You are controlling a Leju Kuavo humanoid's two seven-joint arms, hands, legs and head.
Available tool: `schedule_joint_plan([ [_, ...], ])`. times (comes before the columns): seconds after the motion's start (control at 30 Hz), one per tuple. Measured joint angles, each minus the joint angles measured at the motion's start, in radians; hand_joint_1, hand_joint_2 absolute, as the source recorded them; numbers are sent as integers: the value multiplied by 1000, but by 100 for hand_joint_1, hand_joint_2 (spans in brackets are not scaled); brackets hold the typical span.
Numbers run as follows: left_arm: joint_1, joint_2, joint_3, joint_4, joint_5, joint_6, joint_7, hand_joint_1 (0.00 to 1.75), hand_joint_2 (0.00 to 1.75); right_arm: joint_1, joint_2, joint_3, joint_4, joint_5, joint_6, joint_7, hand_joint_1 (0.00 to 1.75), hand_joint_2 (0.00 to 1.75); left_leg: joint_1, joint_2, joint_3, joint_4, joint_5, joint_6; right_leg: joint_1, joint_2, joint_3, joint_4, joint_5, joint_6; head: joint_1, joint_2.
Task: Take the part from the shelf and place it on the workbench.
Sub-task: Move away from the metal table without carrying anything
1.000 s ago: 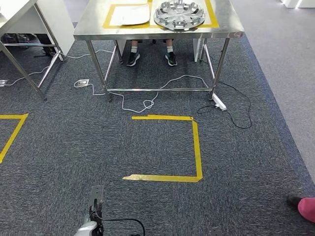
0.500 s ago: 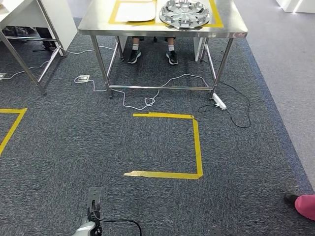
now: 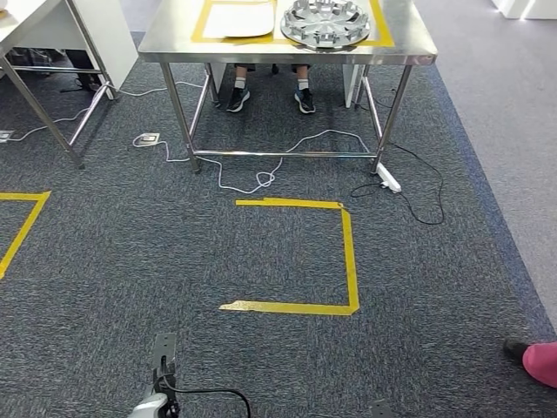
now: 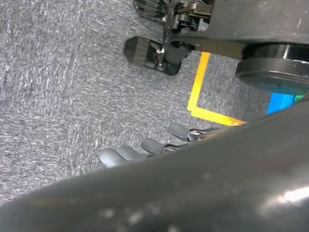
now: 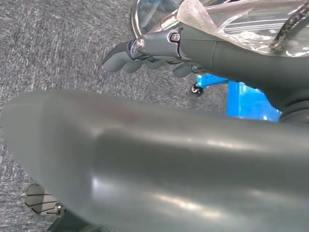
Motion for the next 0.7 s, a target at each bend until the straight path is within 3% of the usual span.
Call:
schedule_joint_plan([
  [0.23, -8, -2, -2, 11, -5, 0, 15, 0, 0, 5, 0, -8, 0, -24, 0, -12, 0, 0, 0, 0, -3, 1, 1, -2, 0, 0, -4, 2, 1, -1, 0, 0],
  [0.4, -17, -8, -13, 18, -14, 3, 19, 0, 0, 7, -1, -13, 1, -23, -13, -11, 0, 0, 2, 0, -4, -8, 11, 17, -2, 1, -9, 2, 2, 12, 0, 0],
  [0.47, -20, -12, -18, 18, -16, 2, 19, 0, 0, 7, -2, -14, 1, -22, -15, -11, 0, 0, 9, 0, -4, -22, 22, 23, -2, 5, -36, 59, -44, 16, 4, 0],
  [0.53, -21, -15, -22, 20, -20, 0, 19, 0, 0, 7, -3, -14, 2, -22, -17, -10, 0, 0, 10, -4, -10, -23, 26, 24, -5, 8, -93, 193, -119, 21, 7, 0],
  [0.57, -20, -16, -24, 21, -22, -1, 19, 0, 0, 8, -4, -14, 2, -21, -17, -8, 0, 0, 10, -8, -14, -23, 28, 22, -6, 8, -118, 255, -144, 23, 7, 0],
  [0.6, -19, -17, -27, 22, -24, -4, 20, 0, 0, 8, -4, -14, 3, -21, -18, -6, 0, 0, 11, -13, -17, -22, 30, 19, -9, 8, -129, 287, -152, 26, 7, 0],
  [0.63, -18, -17, -29, 23, -25, -6, 20, 0, 0, 9, -5, -15, 3, -21, -18, -5, 0, 0, 13, -20, -19, -20, 32, 15, -11, 9, -119, 278, -140, 29, 7, 0],
  [0.7, -19, -19, -34, 24, -26, -12, 22, 0, 0, 9, -6, -16, 4, -21, -18, -2, 0, 0, 19, -39, -24, -14, 34, 4, -20, 21, -46, 155, -80, 35, 7, 0],
])
